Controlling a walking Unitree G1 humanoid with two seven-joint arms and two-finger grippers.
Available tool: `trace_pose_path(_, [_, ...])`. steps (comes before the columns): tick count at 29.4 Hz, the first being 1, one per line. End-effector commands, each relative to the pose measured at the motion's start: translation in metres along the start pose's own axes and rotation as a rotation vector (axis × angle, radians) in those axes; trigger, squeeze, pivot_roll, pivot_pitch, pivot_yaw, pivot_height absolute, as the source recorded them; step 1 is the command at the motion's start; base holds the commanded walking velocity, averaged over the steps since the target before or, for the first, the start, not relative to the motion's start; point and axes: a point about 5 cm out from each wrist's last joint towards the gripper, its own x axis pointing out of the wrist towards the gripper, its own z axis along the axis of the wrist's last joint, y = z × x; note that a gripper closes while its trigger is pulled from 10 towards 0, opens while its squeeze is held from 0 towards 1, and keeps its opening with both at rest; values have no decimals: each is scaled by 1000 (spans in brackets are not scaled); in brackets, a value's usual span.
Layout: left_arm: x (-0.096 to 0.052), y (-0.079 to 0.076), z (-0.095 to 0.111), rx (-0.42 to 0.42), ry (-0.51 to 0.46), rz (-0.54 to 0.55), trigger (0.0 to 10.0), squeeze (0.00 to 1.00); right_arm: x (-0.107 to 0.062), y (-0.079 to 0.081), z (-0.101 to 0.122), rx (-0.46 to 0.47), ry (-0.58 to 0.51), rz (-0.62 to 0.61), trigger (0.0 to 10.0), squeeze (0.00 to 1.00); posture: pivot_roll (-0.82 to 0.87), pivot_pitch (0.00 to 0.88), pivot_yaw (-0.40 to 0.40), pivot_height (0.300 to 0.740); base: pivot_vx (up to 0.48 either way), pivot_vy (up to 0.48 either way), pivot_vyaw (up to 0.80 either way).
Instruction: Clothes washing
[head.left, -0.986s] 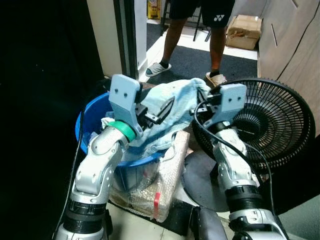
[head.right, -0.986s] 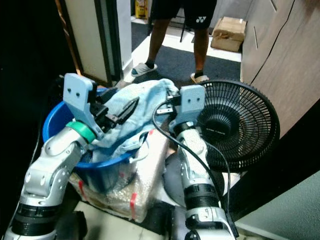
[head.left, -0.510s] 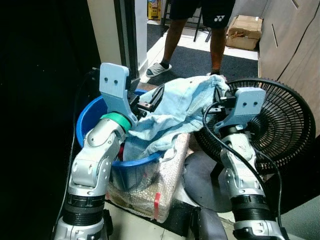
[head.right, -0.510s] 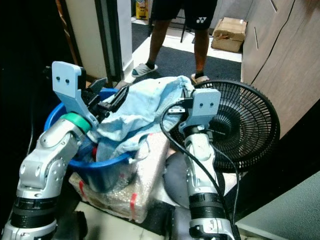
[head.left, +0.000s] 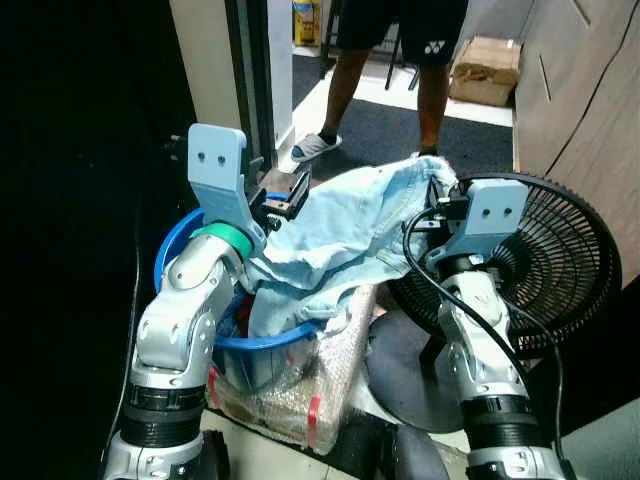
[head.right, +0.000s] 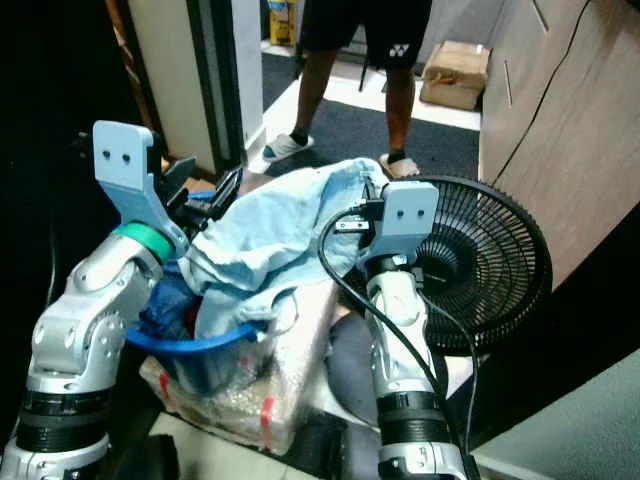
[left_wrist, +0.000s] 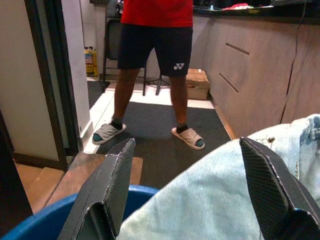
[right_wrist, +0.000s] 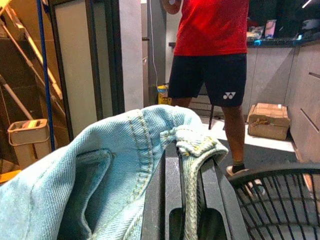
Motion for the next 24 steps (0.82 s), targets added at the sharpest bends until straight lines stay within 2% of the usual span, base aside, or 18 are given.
trace_pose_path(1, [1,0,-1,4,16,4,10000,0,-1,-3,5,6,-24,-25,10000,0,91,20,38,606,0,0,0])
trace_pose_path(24, [-1,6,-14,28,75,51,10000,0,-3,-2,3,7,-4,-23,10000,0,91,30,36,686,0,0,0])
